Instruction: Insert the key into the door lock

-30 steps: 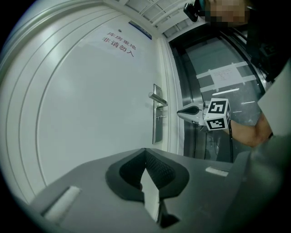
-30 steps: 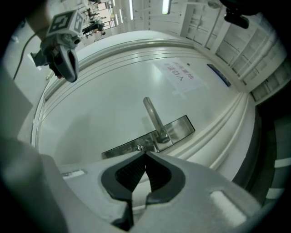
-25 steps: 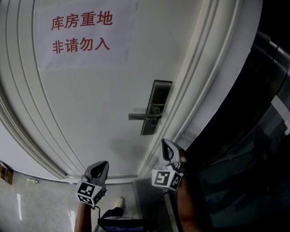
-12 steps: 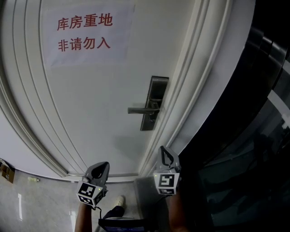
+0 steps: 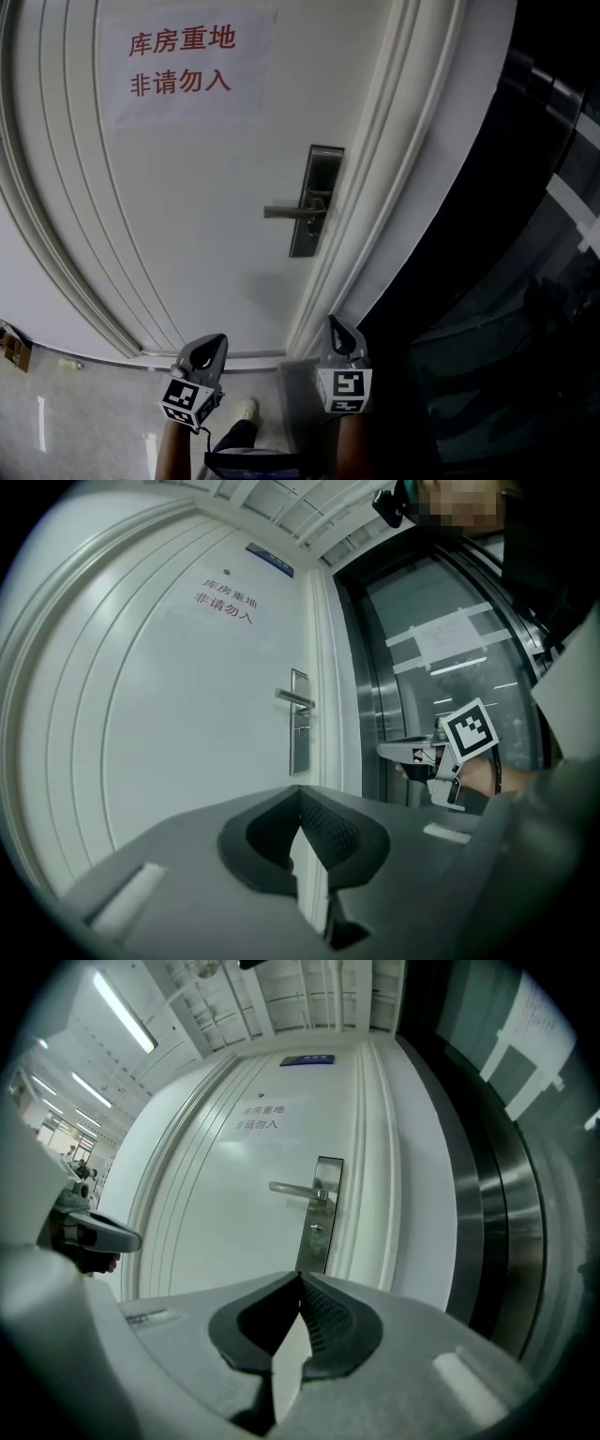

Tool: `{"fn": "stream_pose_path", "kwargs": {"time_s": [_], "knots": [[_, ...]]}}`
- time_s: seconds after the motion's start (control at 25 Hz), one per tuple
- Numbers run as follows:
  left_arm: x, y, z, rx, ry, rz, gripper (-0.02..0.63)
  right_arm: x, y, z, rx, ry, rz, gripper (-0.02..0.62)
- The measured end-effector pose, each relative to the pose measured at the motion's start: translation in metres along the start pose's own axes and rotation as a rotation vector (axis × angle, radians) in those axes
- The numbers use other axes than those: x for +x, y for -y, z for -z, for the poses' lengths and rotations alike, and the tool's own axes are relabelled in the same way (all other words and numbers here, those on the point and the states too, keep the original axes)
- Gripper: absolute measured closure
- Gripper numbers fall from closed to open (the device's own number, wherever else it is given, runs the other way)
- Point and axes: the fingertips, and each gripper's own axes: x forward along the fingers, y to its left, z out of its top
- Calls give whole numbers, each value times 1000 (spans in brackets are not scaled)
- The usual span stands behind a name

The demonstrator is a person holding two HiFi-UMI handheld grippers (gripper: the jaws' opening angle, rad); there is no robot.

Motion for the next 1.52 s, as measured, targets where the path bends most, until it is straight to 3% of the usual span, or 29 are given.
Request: {"fn": "stream_pose_path", "kwargs": {"time_s": [0.8, 1.52], "knots": [[-56, 34, 5, 6, 12, -22, 604, -84, -22, 30, 69, -2, -34, 594], [-78, 46, 6, -1, 22, -53, 604, -116, -28, 40, 106, -3, -51, 594]]}}
